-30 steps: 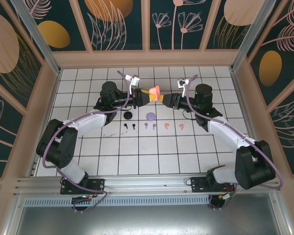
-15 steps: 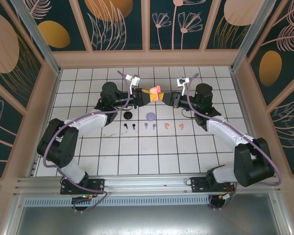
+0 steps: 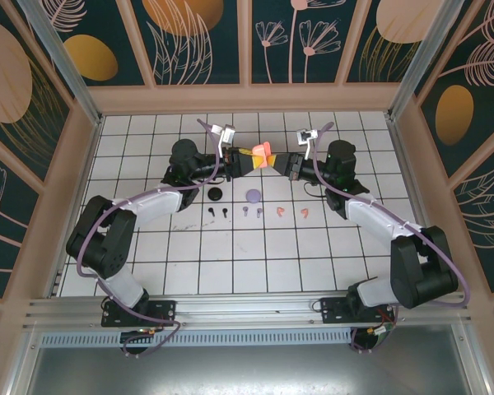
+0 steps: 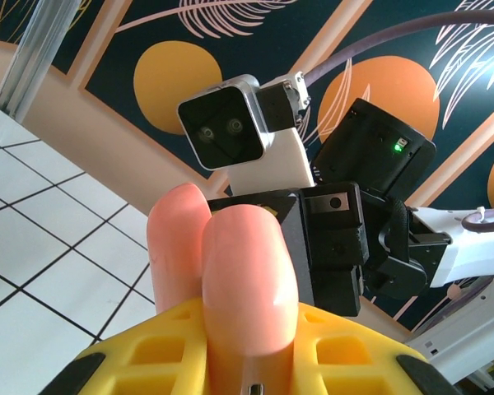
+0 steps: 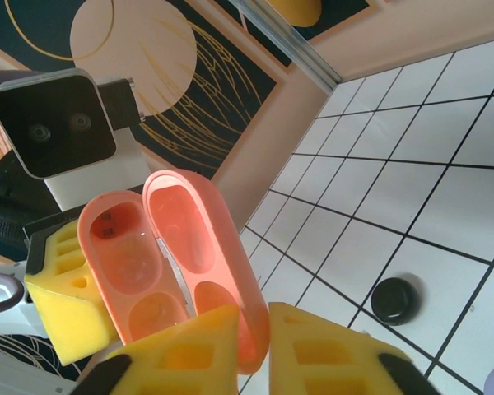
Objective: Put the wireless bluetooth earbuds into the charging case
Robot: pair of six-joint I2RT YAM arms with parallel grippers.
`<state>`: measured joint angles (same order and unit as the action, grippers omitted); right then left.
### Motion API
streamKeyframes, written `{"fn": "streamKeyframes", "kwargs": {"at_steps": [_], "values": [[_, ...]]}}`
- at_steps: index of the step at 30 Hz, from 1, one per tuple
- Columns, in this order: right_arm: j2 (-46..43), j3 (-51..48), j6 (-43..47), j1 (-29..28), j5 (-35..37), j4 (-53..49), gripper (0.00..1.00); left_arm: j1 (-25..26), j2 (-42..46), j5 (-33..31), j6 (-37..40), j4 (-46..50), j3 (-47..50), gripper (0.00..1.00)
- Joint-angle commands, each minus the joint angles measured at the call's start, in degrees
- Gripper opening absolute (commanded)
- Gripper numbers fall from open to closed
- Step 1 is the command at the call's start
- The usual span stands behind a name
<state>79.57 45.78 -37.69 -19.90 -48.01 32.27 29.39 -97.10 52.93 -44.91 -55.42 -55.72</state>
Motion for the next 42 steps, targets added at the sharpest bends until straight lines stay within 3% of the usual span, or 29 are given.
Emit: {"fn": "streamKeyframes", "kwargs": {"at_steps": [1, 5, 7, 9, 12, 15, 20, 28, 36, 42], "values": [[0.4, 0.59, -0.29, -0.52, -1.91, 3.04, 0.1, 0.65, -0.54, -0.5, -0.97, -3.91, -0.35, 0.0], [0.0, 1.37, -1.06, -0.55, -1.41, 2.73, 0.0, 0.76, -0.71, -1.8, -0.84, -3.7, -0.35, 0.0], [-0.24, 1.9, -1.15, -0.59, -0.99, 1.88, 0.0, 0.76, -0.47, -3.69, -0.38, -2.91, 1.25, 0.11], [-0.64, 2.81, -0.41, -0.75, 0.38, -0.66, 0.0, 0.76, -0.03, -7.19, 0.52, -0.97, 1.73, 0.32], [-0.87, 5.15, 2.58, -0.78, 3.38, -7.28, 0.0, 0.55, 1.3, -12.54, 3.0, 2.34, 2.45, 0.53], [-0.68, 8.27, 6.26, -0.43, 7.31, -15.05, 0.0, -0.31, 3.22, -15.24, 5.0, 5.32, 2.99, 0.65], [0.14, 12.22, 9.79, 1.37, 10.37, -23.07, 0.0, -3.02, 8.32, -15.92, 11.07, 14.92, 2.4, 0.76], [2.12, 18.34, 19.78, 2.44, 13.58, -34.54, 0.0, -6.22, 12.7, -15.07, 32.16, 45.87, -9.03, 0.88], [3.93, 22.99, 35.08, 1.03, 16.98, -45.96, 0.0, -7.19, 4.38, -10.85, 51.19, 76.93, -29.58, 0.88], [4.31, 25.74, 43.08, 0.39, 12.59, -52.52, 0.0, -7.17, -4.48, -2.74, 61.04, 96.17, -41.87, 0.82]]}}
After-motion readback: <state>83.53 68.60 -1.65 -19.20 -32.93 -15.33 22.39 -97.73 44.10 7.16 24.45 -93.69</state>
